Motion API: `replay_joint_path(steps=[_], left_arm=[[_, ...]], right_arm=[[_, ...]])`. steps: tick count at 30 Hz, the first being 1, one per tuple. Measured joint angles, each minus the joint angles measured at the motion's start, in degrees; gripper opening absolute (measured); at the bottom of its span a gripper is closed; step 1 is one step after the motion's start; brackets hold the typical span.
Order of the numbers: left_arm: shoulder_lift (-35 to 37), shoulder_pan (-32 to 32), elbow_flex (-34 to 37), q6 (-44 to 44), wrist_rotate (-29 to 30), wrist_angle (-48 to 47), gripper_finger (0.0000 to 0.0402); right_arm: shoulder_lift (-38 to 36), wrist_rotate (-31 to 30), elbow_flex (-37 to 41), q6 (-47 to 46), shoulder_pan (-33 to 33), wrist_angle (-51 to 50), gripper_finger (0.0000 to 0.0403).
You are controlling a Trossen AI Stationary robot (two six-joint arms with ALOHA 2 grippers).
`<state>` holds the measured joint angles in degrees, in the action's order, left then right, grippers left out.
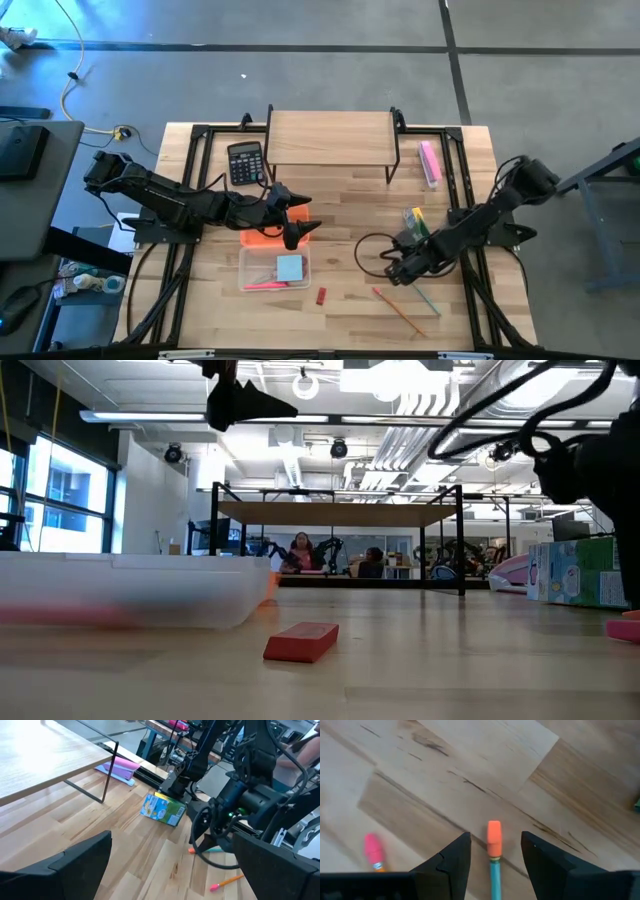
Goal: Pack school essentials
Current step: Put the blue pencil into the supply box
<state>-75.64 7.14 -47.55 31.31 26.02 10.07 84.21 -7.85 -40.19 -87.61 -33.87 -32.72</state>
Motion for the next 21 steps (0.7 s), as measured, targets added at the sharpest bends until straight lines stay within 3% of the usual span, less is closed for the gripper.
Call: replay_joint_path(steps=[13, 21], left_arm=[[0.0, 0.0, 0.0, 0.0, 0.0, 0.0, 0.0399], [0.0, 0.0, 0.0, -0.1, -0.3, -0.2, 0.0399]], right_arm=[[5.1, 1.9, -0.4, -2.4, 0.1, -0.3, 0.0160], [5.2, 2.6, -0.3, -3.4, 0.2, -2.0, 0.0090]])
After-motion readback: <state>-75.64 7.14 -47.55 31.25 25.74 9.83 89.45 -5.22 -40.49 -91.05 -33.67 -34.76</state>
